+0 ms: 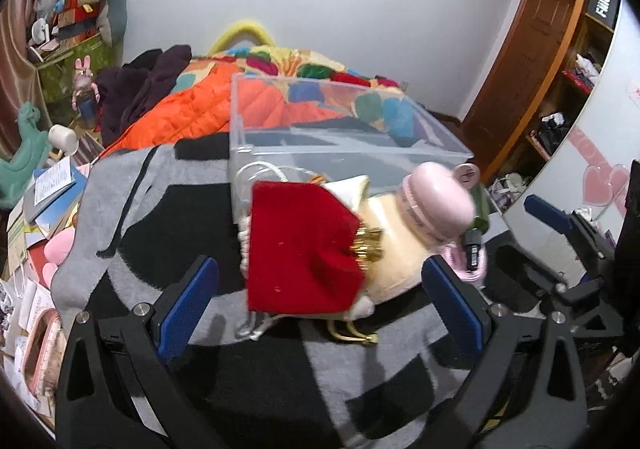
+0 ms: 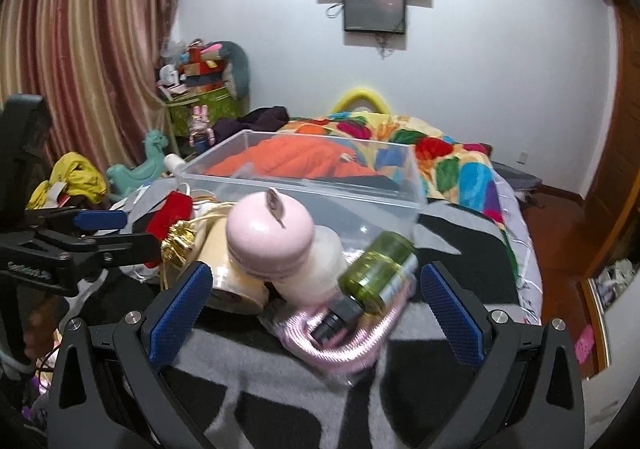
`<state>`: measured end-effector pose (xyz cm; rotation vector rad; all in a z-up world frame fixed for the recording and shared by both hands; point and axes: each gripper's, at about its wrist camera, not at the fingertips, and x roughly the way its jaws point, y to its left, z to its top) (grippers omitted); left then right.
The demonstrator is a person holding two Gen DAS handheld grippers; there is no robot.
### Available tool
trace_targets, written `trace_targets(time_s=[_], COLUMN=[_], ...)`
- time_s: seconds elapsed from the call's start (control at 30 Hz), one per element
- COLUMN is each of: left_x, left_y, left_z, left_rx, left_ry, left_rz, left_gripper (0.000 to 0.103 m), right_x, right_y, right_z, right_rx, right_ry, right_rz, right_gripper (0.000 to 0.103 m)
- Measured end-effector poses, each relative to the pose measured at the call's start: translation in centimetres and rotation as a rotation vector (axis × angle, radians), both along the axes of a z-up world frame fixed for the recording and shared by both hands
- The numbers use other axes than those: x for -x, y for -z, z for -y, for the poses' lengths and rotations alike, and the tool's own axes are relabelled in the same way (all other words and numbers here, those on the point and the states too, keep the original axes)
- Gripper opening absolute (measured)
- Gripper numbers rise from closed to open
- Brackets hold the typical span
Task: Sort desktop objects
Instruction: 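Move left gripper to the red velvet pouch while right gripper approaches the pink ball-topped jar, then close left gripper on the red pouch while right gripper grasps the pink jar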
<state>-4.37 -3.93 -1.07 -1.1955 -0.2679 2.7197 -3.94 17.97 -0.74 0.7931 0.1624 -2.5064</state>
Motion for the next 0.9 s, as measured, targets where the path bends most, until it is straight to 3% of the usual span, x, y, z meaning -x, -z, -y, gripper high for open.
trace_targets(time_s=[0.23, 0.33, 0.43, 0.6, 0.67, 0.73, 0.9], left_x=[0.9, 1.1, 1.7, 2.2, 2.3, 2.4, 2.0], left_y=[1.2, 1.5, 2.1, 2.4, 2.5, 2.6, 2.5], left_z=[0.9, 0.5, 0.2, 0.4, 0.4, 0.3, 0.2], left_rx=[-0.047, -0.034, -0.035, -0.059, -0.063, -0.049, -0.017], left_ry=[0.032, 0.049, 0.061, 0.055, 0.047, 0.04, 0.017], left_rz=[0.033, 0.033, 0.053, 0.048, 0.042, 0.031, 0.013], left_gripper=[0.103, 0.094, 0.087, 0.084, 0.084, 0.082, 0.068], right_x=[1.7, 2.7, 3.6, 4.2, 4.2, 4.4, 4.6], right_y=[0.3, 0.6, 1.1, 1.3, 1.4, 1.5, 2.0], right_z=[1.1, 1.6, 1.9, 2.8, 3.2, 3.7, 3.8], right_rx=[-0.016, -0.002, 0.023, 0.035, 0.033, 0.011, 0.02], right_ry=[-0.022, -0.046, -0.074, -0.11, -0.129, -0.136, -0.141], right_rz=[0.002, 0.041, 0.086, 0.096, 0.097, 0.099, 0.112], right_gripper=[0.098, 0.088, 0.086, 0.085, 0.079, 0.064, 0.062])
